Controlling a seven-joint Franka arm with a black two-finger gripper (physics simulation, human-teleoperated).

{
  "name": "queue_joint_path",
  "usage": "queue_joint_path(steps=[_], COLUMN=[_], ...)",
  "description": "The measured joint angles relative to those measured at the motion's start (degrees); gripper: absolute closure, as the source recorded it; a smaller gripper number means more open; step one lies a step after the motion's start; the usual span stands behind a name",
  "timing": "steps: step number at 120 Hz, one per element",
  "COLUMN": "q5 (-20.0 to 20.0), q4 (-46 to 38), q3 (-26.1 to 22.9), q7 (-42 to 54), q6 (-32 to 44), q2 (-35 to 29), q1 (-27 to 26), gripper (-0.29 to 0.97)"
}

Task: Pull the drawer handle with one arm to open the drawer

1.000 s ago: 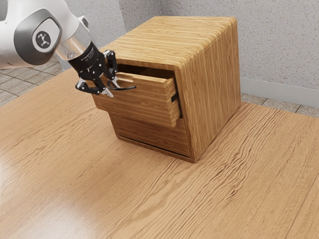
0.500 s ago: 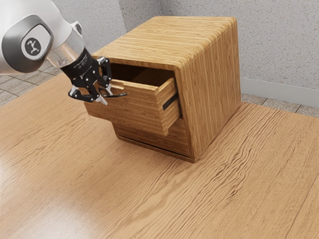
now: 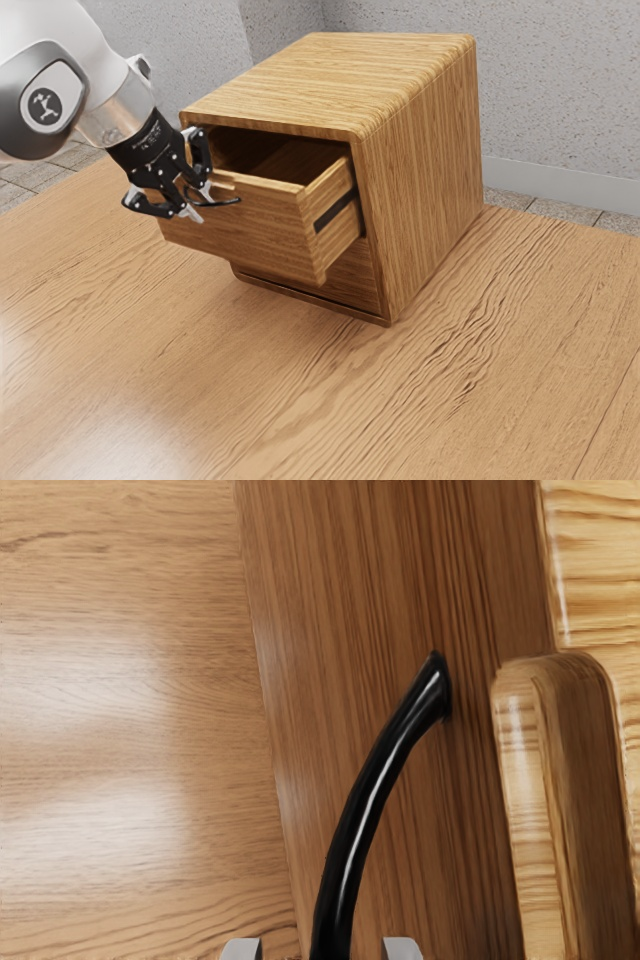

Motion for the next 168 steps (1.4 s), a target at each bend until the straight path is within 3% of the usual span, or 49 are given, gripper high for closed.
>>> queue_joint_path(steps=[168], q5=[0.26], q4=[-17.8], q3=[1.77], q7=[-0.33], q6=[-0.17], q2=[-18.74], q1=[0.13], gripper=[0.61])
